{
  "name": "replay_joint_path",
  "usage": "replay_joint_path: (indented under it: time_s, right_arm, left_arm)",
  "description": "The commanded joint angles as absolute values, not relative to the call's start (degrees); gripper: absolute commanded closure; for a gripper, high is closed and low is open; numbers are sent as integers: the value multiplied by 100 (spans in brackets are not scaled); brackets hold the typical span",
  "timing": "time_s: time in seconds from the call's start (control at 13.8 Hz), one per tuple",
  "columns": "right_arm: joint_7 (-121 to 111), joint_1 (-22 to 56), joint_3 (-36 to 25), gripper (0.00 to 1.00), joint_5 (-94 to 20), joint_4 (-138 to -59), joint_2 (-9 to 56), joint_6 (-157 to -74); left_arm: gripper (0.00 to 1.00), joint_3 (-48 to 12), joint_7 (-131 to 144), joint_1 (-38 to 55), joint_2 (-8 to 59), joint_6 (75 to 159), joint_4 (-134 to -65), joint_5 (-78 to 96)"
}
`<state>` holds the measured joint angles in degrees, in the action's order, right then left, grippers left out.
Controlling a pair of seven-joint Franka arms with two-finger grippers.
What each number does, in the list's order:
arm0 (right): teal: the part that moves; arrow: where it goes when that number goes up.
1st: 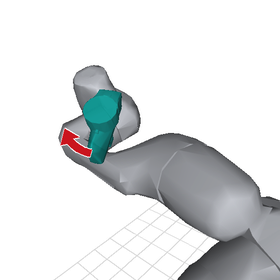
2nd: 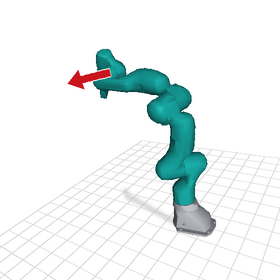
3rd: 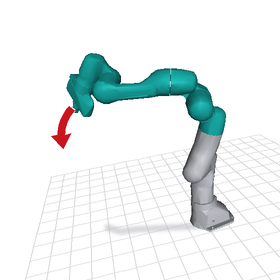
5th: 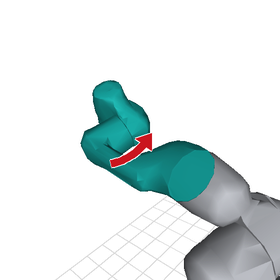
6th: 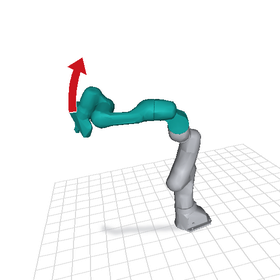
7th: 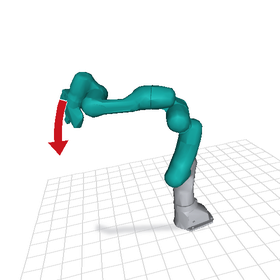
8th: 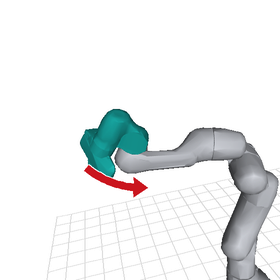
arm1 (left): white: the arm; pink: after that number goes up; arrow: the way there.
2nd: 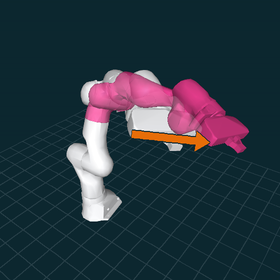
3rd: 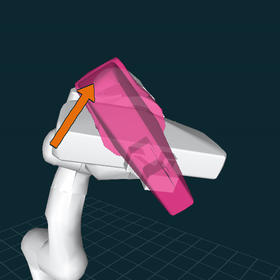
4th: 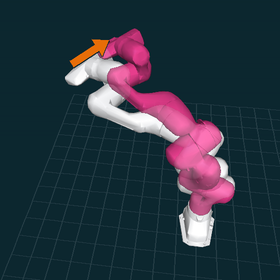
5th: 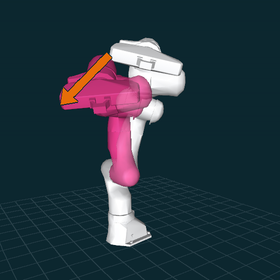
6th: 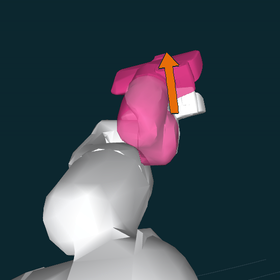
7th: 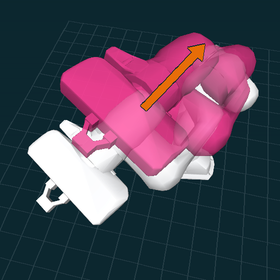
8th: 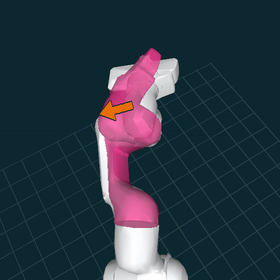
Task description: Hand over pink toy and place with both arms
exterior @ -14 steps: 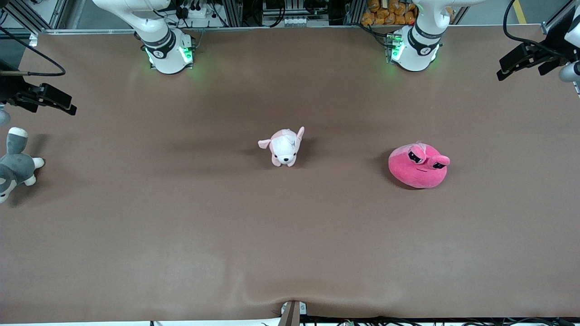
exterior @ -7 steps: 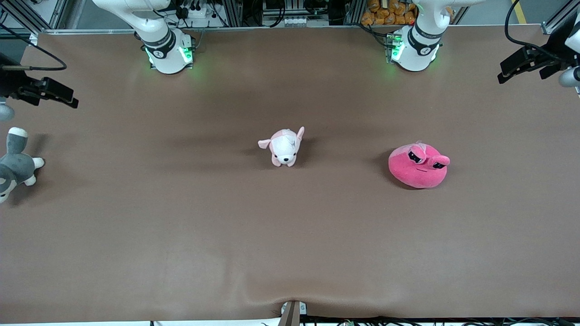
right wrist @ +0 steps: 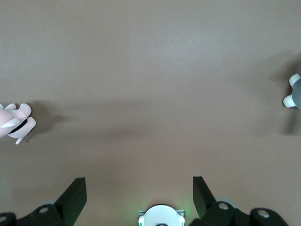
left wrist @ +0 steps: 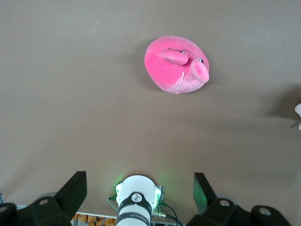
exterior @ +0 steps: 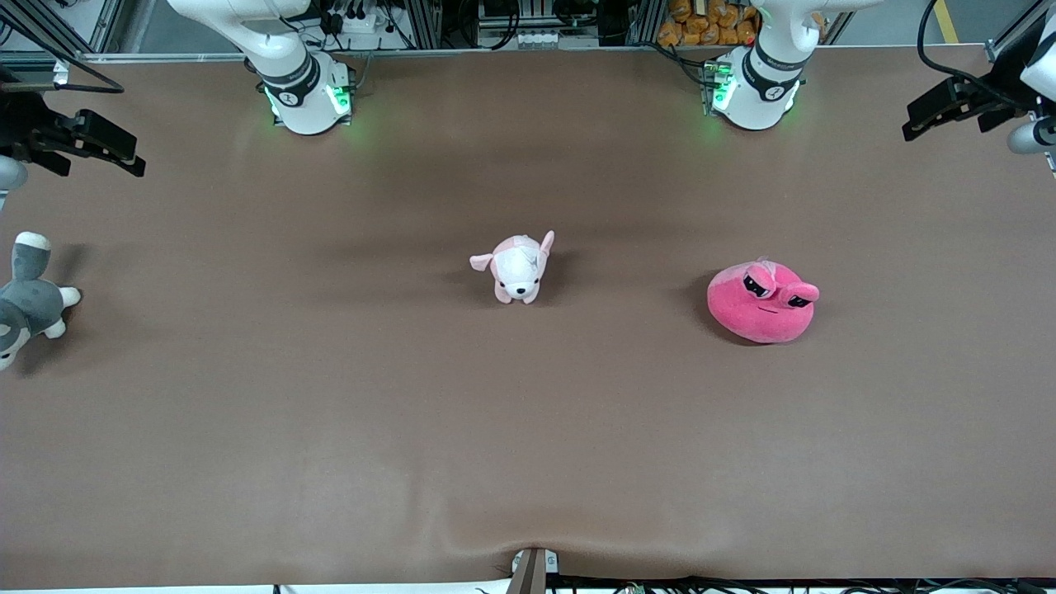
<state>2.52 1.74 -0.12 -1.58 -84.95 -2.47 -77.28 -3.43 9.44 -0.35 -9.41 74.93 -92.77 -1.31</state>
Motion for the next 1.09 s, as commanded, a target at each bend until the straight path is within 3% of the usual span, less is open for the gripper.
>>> replay_joint_path:
  time_s: [0.0,0.51,1.02]
  right_arm:
    - [-139,202,-88,0,-255,-8394,-246,-7848]
    - [-246,554,-79,0,-273,-8420,-176,-8209]
    - [-202,334,-105,0,-220,-8446,-167,-8165]
  left_arm:
    - [0,-448,1081,-79,-1055,7400,-9387,-255]
    - [0,-457,1011,-79,-1090,7681,-9755,-272]
    - [0,-457,1020,-79,-1582,8499,-10907,-264]
